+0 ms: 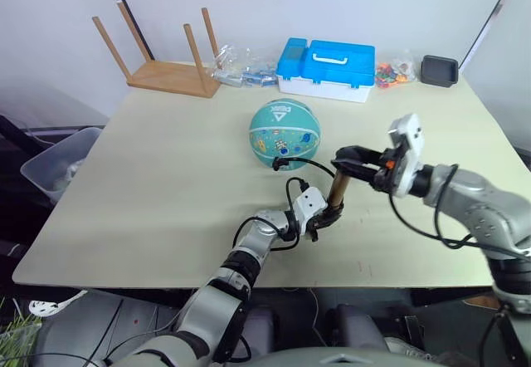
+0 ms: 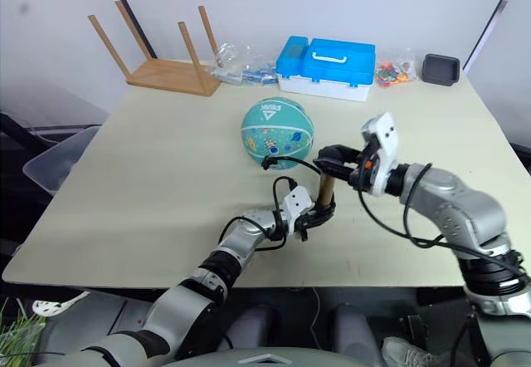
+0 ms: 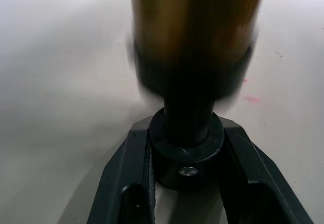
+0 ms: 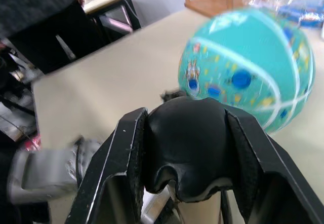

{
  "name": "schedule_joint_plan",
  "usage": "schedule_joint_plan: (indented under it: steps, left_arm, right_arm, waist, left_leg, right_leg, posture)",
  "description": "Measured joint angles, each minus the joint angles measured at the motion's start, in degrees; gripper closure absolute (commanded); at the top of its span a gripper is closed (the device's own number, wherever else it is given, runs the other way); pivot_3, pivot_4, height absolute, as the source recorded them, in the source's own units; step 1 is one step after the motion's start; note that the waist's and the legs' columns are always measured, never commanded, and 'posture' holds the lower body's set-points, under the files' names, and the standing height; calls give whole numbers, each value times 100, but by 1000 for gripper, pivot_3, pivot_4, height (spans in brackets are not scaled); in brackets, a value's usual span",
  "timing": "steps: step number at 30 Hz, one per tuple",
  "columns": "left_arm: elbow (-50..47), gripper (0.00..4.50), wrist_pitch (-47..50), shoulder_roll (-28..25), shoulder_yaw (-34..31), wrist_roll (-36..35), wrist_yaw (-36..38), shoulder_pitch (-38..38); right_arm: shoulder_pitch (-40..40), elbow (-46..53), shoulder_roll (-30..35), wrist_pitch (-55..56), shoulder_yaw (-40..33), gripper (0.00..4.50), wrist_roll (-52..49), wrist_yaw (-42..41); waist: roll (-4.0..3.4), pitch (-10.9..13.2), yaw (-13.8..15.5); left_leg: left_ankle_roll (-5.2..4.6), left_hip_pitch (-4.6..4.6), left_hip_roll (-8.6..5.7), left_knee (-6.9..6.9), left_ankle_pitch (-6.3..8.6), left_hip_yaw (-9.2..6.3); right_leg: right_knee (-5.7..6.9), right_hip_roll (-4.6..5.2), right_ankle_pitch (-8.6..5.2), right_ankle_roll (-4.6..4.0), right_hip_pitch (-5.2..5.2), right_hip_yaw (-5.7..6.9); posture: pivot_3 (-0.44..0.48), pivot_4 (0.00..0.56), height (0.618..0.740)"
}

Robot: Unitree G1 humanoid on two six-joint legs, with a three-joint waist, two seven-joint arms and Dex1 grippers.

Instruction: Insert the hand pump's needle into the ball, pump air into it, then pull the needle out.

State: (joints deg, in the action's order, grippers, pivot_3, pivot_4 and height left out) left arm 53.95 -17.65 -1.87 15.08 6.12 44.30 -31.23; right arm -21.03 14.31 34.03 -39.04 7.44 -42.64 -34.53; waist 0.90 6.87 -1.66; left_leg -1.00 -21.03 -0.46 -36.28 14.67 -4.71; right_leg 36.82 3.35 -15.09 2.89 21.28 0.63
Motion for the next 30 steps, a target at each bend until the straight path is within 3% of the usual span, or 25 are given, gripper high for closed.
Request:
schedule_joint_plan:
  steps: [5, 10, 15, 17, 24, 30]
  left_arm:
    - [-12, 3410, 33, -33, -3, -2, -33, 15]
    - [-27, 3410, 16, 27, 17, -8, -12, -18]
    - [-42, 3410, -41, 120, 65, -38, 103, -98]
    - [-42, 3410, -71, 143, 63, -84, 113, -125]
    - [-40, 3410, -99, 145, 61, -144, 115, -147]
    - [-34, 3410, -129, 139, 72, -145, 166, -165]
  right_arm:
    - [-11, -25, -125, 222, 55, 2905, 322, -159]
    - [-142, 254, 159, -305, -289, 2905, 106, -225]
    - [-560, 545, 630, -1327, -793, 2905, -637, -147]
    - [-1173, 580, 934, -1964, -1216, 2905, -1378, 69]
    - [-2452, 317, 1336, -2868, -2003, 2905, -2971, 897]
    - [-2536, 253, 1473, -3055, -2018, 2905, -3322, 1159]
  waist:
    - [3, -3, -37]
    - [-17, 29, 0]
    - [-63, 83, 114]
    - [-85, 124, 130]
    - [-53, 165, 143]
    - [-37, 180, 144]
  left_leg:
    - [1, 27, 8, 11, 1, -1]
    - [2, 6, -1, 9, 1, 1]
    - [2, -73, -26, -11, 0, -9]
    - [1, -82, -39, -14, -1, -7]
    - [0, -88, -40, -17, -1, -12]
    - [0, -93, -43, -17, -1, -9]
  right_leg:
    - [-1, -2, -2, -2, -15, 0]
    - [-2, 12, -1, -1, -5, 0]
    - [-2, 34, 17, -23, 50, 12]
    - [-2, 50, 21, -15, 56, 11]
    - [-3, 54, 22, -14, 56, 18]
    - [-4, 61, 23, -11, 57, 19]
  posture:
    - [0, 150, 740]
    - [0, 150, 740]
    - [0, 150, 740]
    - [0, 150, 740]
    - [0, 150, 740]
    - [0, 150, 740]
